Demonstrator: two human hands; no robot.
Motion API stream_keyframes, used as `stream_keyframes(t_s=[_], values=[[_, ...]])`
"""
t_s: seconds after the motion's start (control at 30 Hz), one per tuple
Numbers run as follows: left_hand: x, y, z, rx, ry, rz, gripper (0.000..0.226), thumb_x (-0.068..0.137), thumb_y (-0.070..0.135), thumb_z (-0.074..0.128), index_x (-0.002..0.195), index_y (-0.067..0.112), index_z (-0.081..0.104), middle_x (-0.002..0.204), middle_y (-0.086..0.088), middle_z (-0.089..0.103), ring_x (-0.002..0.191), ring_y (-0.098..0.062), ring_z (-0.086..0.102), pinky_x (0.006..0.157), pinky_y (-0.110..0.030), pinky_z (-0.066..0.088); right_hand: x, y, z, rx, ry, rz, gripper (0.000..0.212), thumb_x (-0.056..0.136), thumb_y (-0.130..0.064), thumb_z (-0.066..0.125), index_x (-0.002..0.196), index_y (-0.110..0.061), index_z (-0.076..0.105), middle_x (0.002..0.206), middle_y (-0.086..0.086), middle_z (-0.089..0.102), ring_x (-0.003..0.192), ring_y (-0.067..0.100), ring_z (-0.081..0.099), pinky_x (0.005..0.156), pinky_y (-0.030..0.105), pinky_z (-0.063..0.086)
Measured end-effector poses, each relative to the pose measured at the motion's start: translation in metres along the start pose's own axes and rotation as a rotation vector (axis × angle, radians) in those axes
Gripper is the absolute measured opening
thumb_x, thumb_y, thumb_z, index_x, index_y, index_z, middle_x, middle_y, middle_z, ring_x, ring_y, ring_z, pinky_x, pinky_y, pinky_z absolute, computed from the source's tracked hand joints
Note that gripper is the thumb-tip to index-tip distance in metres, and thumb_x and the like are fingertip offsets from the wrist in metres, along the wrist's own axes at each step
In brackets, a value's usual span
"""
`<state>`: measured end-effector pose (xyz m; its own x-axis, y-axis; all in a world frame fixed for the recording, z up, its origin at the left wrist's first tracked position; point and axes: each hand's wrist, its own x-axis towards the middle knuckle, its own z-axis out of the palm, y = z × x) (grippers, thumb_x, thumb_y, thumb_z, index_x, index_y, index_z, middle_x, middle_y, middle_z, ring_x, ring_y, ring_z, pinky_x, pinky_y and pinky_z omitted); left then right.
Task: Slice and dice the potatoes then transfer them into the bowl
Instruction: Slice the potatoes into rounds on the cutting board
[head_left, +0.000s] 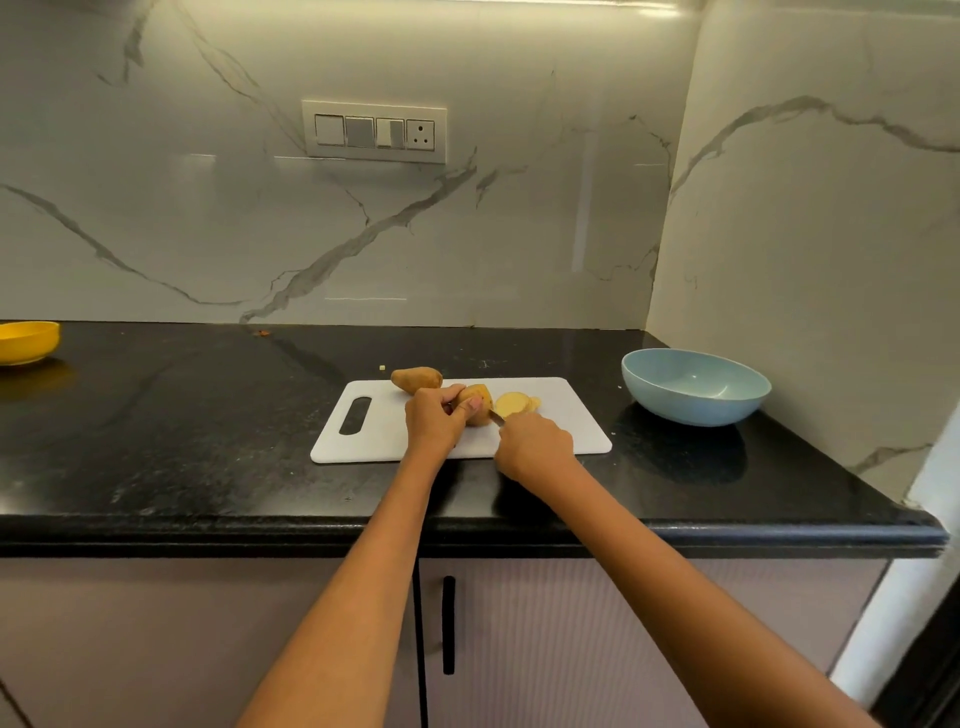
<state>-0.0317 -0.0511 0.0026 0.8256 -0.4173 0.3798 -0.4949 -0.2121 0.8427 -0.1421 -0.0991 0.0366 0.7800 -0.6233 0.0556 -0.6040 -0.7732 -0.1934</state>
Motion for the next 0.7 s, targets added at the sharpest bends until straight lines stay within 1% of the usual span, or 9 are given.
stream_keyframes(t_s=[0.07, 0.17, 0.27, 0.33, 0.4, 0.47, 0.6, 0.7], values=[[-0.002, 0.000, -0.002, 0.015, -0.001, 0.003, 0.039, 0.084, 0.014, 0.066, 0.121, 0.001, 0.060, 0.120, -0.015, 0.062, 0.112, -0.026, 0.056, 0.093, -0.023, 0.039, 0.005, -0.005, 0.001, -0.004, -0.012, 0.003, 0.028, 0.098, -0.017, 0.042, 0.123, -0.009, 0.052, 0.122, 0.009, 0.057, 0.111, 0.023, 0.055, 0.089, 0.028, 0.041], [-0.002, -0.001, -0.003, 0.042, 0.002, 0.015, 0.037, 0.084, 0.012, 0.066, 0.119, 0.003, 0.062, 0.115, -0.015, 0.064, 0.109, -0.027, 0.058, 0.088, -0.021, 0.039, 0.005, -0.007, 0.003, -0.036, 0.015, -0.031, 0.026, 0.098, -0.014, 0.041, 0.120, -0.010, 0.055, 0.120, 0.008, 0.059, 0.109, 0.022, 0.057, 0.086, 0.027, 0.042], [-0.002, 0.001, -0.003, 0.024, -0.001, -0.008, 0.037, 0.086, 0.013, 0.064, 0.121, 0.002, 0.060, 0.120, -0.016, 0.062, 0.112, -0.027, 0.055, 0.093, -0.026, 0.040, -0.002, 0.006, 0.007, -0.116, 0.056, -0.065, 0.024, 0.098, -0.014, 0.041, 0.115, -0.010, 0.057, 0.117, 0.007, 0.060, 0.106, 0.022, 0.058, 0.082, 0.026, 0.040], [-0.002, 0.002, -0.003, 0.016, -0.007, -0.016, 0.039, 0.086, 0.012, 0.063, 0.124, 0.002, 0.058, 0.122, -0.015, 0.060, 0.114, -0.026, 0.054, 0.094, -0.024, 0.038, -0.004, 0.015, 0.010, -0.147, 0.090, -0.067, 0.024, 0.098, -0.014, 0.042, 0.115, -0.010, 0.058, 0.117, 0.007, 0.060, 0.106, 0.022, 0.058, 0.077, 0.027, 0.039], [-0.004, 0.002, -0.003, 0.009, -0.012, -0.022, 0.041, 0.086, 0.012, 0.064, 0.125, 0.003, 0.057, 0.124, -0.014, 0.059, 0.115, -0.024, 0.053, 0.094, -0.023, 0.037, -0.003, 0.020, 0.011, -0.117, 0.113, -0.051, 0.026, 0.097, -0.014, 0.041, 0.116, -0.011, 0.058, 0.117, 0.008, 0.060, 0.106, 0.023, 0.058, 0.077, 0.028, 0.040], [-0.004, 0.001, -0.004, 0.001, -0.006, -0.032, 0.043, 0.085, 0.013, 0.065, 0.126, 0.005, 0.056, 0.125, -0.013, 0.059, 0.116, -0.024, 0.053, 0.095, -0.024, 0.038, 0.000, 0.021, 0.008, -0.044, 0.147, -0.020, 0.026, 0.097, -0.014, 0.040, 0.117, -0.010, 0.058, 0.116, 0.009, 0.060, 0.106, 0.025, 0.058, 0.079, 0.029, 0.043], [-0.002, 0.003, -0.003, 0.026, 0.006, -0.048, 0.046, 0.083, 0.017, 0.068, 0.126, 0.007, 0.057, 0.127, -0.012, 0.058, 0.116, -0.023, 0.053, 0.096, -0.025, 0.039, 0.016, 0.019, 0.004, 0.056, 0.255, 0.028, 0.025, 0.096, -0.013, 0.041, 0.113, -0.008, 0.058, 0.112, 0.009, 0.060, 0.102, 0.026, 0.059, 0.075, 0.028, 0.042], [-0.002, 0.003, -0.001, 0.038, 0.001, -0.044, 0.053, 0.078, 0.021, 0.073, 0.126, 0.007, 0.057, 0.125, -0.011, 0.059, 0.115, -0.023, 0.054, 0.094, -0.024, 0.039, 0.032, 0.016, 0.008, 0.099, 0.337, 0.025, 0.028, 0.097, -0.015, 0.037, 0.114, -0.008, 0.058, 0.112, 0.009, 0.062, 0.100, 0.025, 0.061, 0.074, 0.028, 0.043]])
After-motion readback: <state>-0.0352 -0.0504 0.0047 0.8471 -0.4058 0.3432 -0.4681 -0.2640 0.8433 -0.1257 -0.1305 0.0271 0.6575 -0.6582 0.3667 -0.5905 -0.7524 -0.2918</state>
